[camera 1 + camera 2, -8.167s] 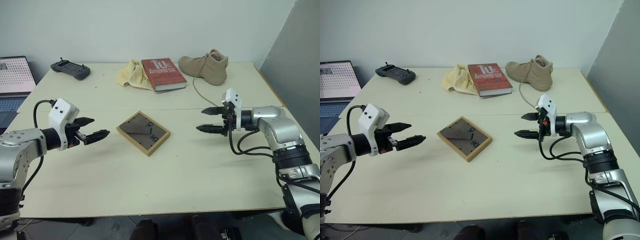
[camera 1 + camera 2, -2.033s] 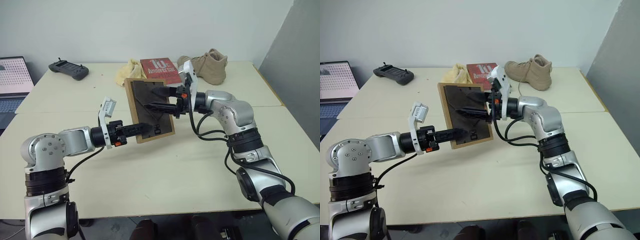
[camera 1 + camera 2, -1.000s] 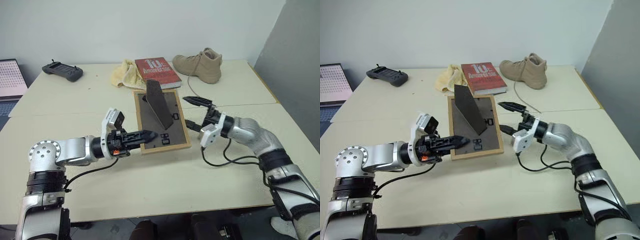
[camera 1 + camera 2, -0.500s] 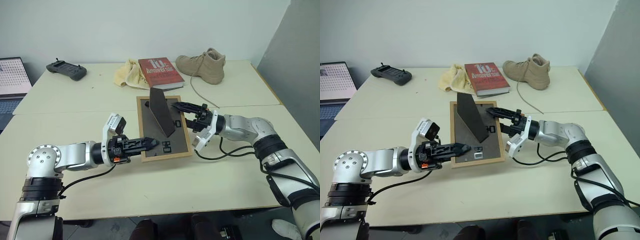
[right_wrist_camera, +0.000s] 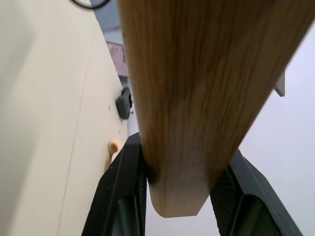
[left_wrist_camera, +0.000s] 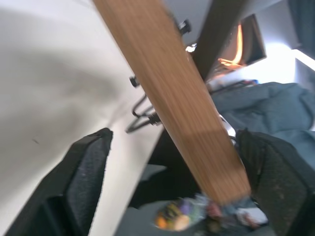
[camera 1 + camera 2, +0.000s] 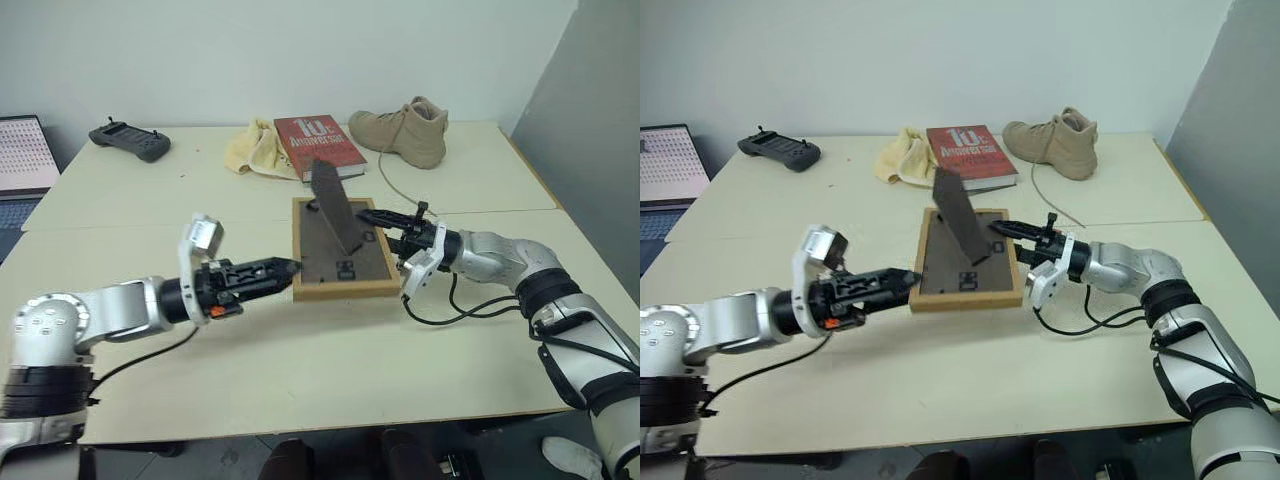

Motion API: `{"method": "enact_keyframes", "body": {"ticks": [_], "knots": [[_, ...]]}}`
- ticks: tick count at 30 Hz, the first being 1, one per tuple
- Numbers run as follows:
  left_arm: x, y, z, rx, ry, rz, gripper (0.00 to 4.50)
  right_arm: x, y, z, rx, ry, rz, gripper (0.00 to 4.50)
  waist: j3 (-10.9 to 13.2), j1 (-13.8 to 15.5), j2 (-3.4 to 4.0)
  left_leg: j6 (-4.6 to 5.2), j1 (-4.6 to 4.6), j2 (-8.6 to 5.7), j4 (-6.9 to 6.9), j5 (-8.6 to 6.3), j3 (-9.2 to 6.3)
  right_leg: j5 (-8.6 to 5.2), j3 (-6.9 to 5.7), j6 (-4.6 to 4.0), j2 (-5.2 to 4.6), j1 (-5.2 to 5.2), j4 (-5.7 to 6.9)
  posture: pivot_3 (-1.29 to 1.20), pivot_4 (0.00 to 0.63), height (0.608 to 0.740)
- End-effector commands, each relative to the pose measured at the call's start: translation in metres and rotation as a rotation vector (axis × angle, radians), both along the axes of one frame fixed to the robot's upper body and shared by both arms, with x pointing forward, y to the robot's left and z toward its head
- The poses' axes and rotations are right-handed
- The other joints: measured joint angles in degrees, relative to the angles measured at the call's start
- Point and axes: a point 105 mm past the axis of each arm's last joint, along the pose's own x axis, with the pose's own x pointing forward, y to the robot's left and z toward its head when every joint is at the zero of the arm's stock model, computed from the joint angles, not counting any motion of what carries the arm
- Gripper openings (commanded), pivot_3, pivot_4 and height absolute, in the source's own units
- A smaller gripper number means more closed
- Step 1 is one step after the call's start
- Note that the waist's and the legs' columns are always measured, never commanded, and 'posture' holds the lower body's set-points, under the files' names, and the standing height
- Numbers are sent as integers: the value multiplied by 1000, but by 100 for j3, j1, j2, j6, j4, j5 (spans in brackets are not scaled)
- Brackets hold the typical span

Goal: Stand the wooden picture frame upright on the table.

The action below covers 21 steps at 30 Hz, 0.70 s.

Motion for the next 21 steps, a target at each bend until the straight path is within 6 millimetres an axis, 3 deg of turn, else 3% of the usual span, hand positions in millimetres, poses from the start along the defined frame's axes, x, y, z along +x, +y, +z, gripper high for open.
{"method": "enact_keyframes", "body": {"ticks": [1, 4, 6, 9, 12, 16, 21], "knots": [[4, 6, 10, 214, -200, 147, 4500, 10, 2, 15, 95, 197, -34, 1319, 0, 1, 0, 1, 7, 0, -1, 0, -1, 0, -1, 0, 0, 8, -3, 0, 150, 740], [9, 2, 3, 473, -447, 277, 4500, 20, 15, 1, 165, 676, -15, 1318, 1, 1, 1, 7, 33, 4, -4, -4, -11, -1, -8, -1, 0, 40, -12, 0, 150, 740], [13, 3, 8, 507, -580, 393, 4500, 21, 24, -3, 226, 982, 44, 1317, 5, 13, 9, 8, 37, 5, -7, -5, -13, -1, -8, -2, 0, 41, -7, 0, 150, 740], [6, 6, -11, 638, -694, 456, 4500, 15, 40, -6, 244, 1298, 137, 1316, 8, 55, 15, 20, 31, 5, -8, -13, -15, 0, -12, -3, 0, 34, -6, 0, 150, 740], [-5, 6, -30, 701, -727, 467, 4500, 16, 49, -12, 229, 1412, 140, 1316, 10, 67, 18, 40, 29, 1, -13, -25, -13, -2, -11, -6, -1, 27, -6, 0, 150, 740], [-18, 5, -56, 711, -678, 500, 4500, 22, 59, -43, 211, 1579, 70, 1316, 9, 64, 17, 44, 28, 1, -13, -30, -12, -2, -12, -6, -2, 25, -4, 0, 150, 740], [-19, 7, -61, 638, -611, 621, 4500, 29, 58, -79, 196, 1687, -64, 1316, 10, 133, 18, 48, 22, -3, -9, -32, -9, -2, -22, -6, -11, 26, -1, 0, 150, 740]]}}
